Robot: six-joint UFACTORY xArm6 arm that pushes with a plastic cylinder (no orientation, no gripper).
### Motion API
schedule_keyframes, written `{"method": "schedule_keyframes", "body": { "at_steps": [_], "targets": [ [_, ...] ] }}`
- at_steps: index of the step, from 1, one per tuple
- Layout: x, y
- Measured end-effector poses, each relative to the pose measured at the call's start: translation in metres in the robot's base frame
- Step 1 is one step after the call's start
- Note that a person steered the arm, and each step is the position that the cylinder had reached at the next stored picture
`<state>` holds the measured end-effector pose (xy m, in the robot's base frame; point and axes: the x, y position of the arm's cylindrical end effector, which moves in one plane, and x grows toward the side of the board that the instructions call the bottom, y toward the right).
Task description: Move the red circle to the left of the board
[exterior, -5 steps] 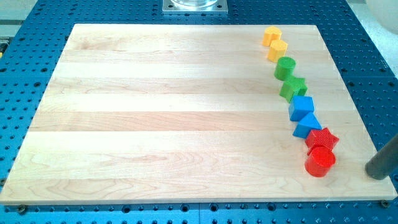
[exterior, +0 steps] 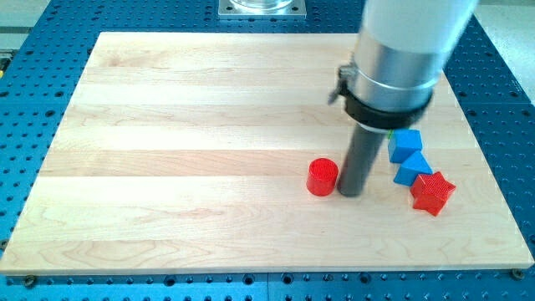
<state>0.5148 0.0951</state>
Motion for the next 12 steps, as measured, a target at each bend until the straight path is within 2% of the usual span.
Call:
{"method": "schedule_keyframes", "body": {
  "at_steps": [2,3,4,5,6,9,10,11,12],
  "targets": [
    [-0.008,-0.124],
    [-0.047,-0.123],
    [-0.028,-0.172],
    [-0.038,-0.170],
    [-0.050,-0.122],
    [-0.041,-0.166],
    [-0.036,-0.159],
    [-0.039,-0.099],
    [-0.008,-0.130]
  ]
}}
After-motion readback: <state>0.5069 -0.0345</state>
